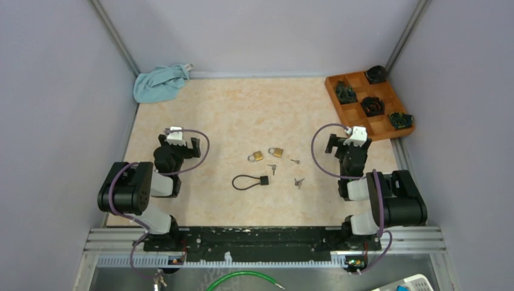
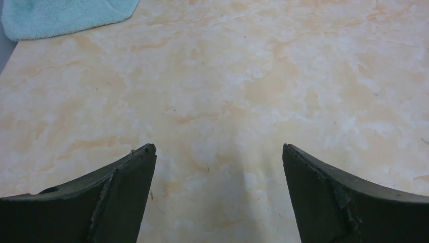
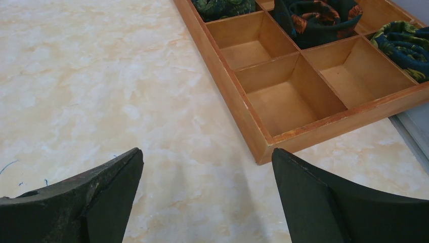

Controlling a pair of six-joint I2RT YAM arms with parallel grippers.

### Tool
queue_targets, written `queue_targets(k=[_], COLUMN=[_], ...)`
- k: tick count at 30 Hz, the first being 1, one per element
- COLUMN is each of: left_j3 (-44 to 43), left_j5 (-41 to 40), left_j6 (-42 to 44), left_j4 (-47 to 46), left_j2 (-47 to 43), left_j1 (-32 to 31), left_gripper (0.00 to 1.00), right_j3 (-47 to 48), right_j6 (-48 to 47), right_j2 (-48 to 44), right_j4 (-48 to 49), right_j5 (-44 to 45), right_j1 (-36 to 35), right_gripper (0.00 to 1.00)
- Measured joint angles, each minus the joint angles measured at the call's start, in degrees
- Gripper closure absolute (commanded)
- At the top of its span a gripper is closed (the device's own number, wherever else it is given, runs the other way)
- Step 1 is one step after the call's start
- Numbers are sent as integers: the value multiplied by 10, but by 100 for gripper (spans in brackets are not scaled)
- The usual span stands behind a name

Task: Unlock with the key
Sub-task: Pick up the key from the center of the board.

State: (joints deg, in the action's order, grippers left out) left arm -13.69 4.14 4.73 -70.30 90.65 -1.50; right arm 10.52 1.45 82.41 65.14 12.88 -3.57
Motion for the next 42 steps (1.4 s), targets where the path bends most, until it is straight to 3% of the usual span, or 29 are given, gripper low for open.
queue_targets(k=[16, 21, 24, 28, 32, 36, 38, 42], left_j3=[0, -4, -41, -144, -240, -315, -339, -370], left_j5=[0, 1, 8, 41, 84, 128, 151, 192], left_j6=[0, 0, 2, 18, 38, 48, 54, 66], left_j4=[0, 14, 98, 262, 403, 532, 591, 689], left_j2=[0, -4, -32, -102, -150, -155, -153, -145], left_j1=[0, 0, 0, 0, 0, 0, 0, 0], left_gripper=[1, 1, 1, 1, 1, 1, 1, 1], right_j3=[0, 51, 103, 119, 121, 147, 162, 172], right_j6=[5, 40, 91, 230, 327, 358, 361, 367], right_j2=[-2, -73, -121, -204, -253, -252, -250, -251], right_j4=[-4, -173, -261, -347, -421, -529, -573, -653], right_j5=[24, 80, 89, 83, 26, -39, -38, -3], right_j1=[0, 0, 0, 0, 0, -8, -33, -169], right_gripper=[1, 1, 1, 1, 1, 12, 16, 26])
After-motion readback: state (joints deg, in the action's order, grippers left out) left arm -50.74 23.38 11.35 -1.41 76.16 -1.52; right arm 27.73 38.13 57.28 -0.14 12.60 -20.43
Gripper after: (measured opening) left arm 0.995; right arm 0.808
